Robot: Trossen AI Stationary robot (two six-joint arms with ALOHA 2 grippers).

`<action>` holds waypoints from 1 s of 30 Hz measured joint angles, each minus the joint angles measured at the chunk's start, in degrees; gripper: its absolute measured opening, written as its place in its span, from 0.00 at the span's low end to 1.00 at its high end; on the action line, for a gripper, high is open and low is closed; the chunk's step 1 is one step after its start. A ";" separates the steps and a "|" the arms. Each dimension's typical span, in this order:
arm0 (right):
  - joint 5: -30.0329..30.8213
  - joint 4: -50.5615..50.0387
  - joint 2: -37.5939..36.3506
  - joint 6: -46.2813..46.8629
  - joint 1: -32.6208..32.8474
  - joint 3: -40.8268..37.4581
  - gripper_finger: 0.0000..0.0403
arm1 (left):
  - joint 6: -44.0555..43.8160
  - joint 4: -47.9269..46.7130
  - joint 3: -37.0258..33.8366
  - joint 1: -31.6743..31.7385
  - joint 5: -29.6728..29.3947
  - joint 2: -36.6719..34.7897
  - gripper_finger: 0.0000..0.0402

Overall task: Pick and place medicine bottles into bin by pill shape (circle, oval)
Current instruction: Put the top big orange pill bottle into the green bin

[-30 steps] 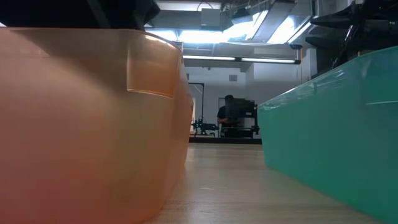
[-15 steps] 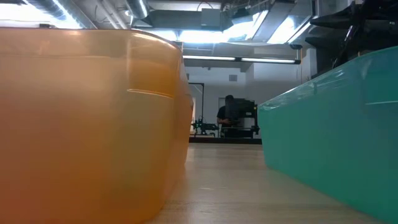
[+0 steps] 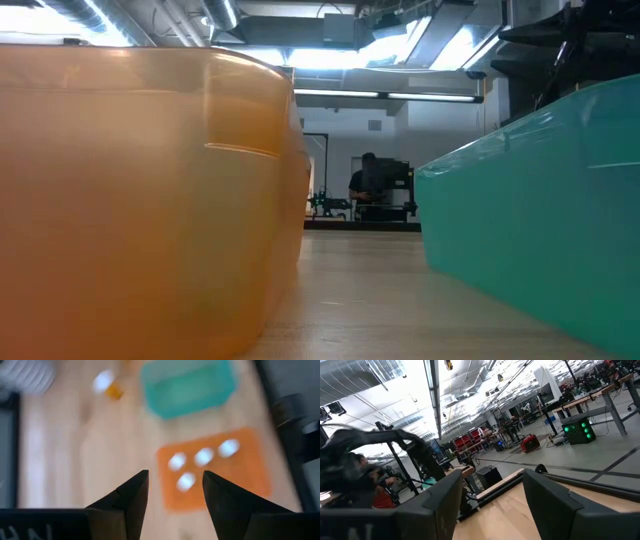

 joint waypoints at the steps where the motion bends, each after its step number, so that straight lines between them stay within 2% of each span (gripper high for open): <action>1: 0.00 0.00 0.00 0.06 0.00 0.00 0.53 | -1.15 -1.76 -0.49 0.42 -0.37 -1.27 0.45; 4: 0.00 0.01 0.00 0.15 0.00 0.00 0.53 | -1.43 -2.02 -4.99 0.89 -1.73 -6.38 0.45; 8: 0.00 -0.02 0.00 0.15 0.00 0.00 0.53 | -1.28 3.85 -15.95 1.72 -2.19 -16.62 0.45; 16: 0.02 -0.03 0.00 0.02 0.00 0.00 0.53 | -0.99 25.23 -46.25 7.03 -10.43 -43.17 0.45; 20: 0.03 -0.04 0.00 0.00 0.00 0.00 0.53 | -0.57 36.52 -60.95 10.39 -10.28 -55.46 0.45; 24: 0.04 -0.05 0.00 0.00 -0.01 0.00 0.53 | 5.13 52.81 -74.19 13.82 -10.31 -66.07 0.44; 27: 0.17 -0.07 0.00 0.00 -0.02 0.00 0.53 | 11.45 64.05 -82.15 17.20 -9.63 -72.10 0.44; 30: 0.17 -0.07 0.00 -0.02 0.00 0.00 0.53 | 13.51 70.13 -88.79 20.77 -7.38 -77.03 0.44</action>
